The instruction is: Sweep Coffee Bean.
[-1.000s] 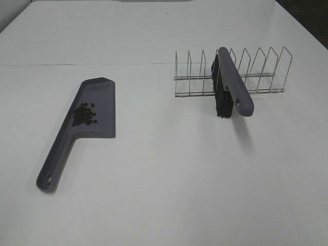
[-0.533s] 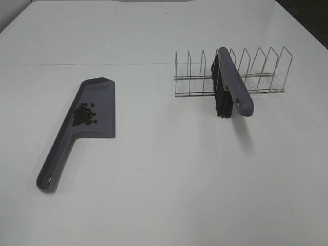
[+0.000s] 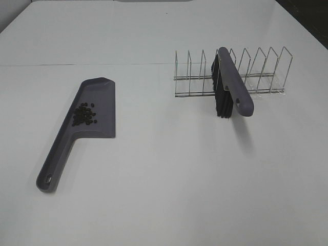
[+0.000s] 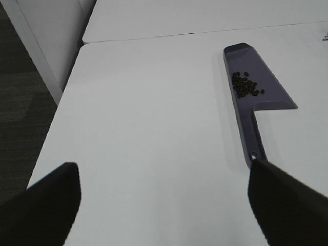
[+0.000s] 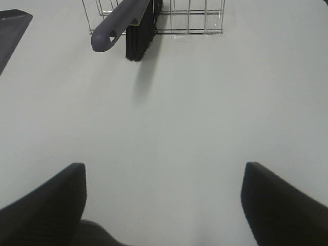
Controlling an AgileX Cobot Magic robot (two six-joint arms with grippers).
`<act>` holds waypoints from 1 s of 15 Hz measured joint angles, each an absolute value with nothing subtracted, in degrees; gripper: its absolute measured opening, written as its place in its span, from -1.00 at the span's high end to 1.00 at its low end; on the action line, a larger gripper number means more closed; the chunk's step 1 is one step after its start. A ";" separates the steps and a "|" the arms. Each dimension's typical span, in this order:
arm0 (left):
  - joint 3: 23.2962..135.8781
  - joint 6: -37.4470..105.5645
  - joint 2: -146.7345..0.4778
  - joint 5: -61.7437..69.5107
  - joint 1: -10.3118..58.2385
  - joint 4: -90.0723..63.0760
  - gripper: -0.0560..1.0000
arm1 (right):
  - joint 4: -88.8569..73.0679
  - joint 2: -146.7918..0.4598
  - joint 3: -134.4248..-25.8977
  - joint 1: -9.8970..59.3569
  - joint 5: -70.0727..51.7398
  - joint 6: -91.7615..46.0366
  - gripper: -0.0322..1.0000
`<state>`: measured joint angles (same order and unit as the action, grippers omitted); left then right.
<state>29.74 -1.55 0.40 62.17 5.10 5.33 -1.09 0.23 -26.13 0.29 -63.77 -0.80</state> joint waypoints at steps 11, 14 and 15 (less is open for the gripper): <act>29.74 -1.55 0.40 62.17 5.10 5.33 -0.65 | -1.09 0.23 -26.13 0.29 -63.77 -0.80 -0.55; 29.74 -1.49 0.40 62.17 5.10 5.33 -0.65 | -1.09 0.23 -26.13 0.29 -63.71 -0.80 -0.55; 29.74 -1.49 0.40 62.17 5.10 5.33 -0.65 | -1.09 0.23 -26.13 0.29 -63.71 -0.80 -0.55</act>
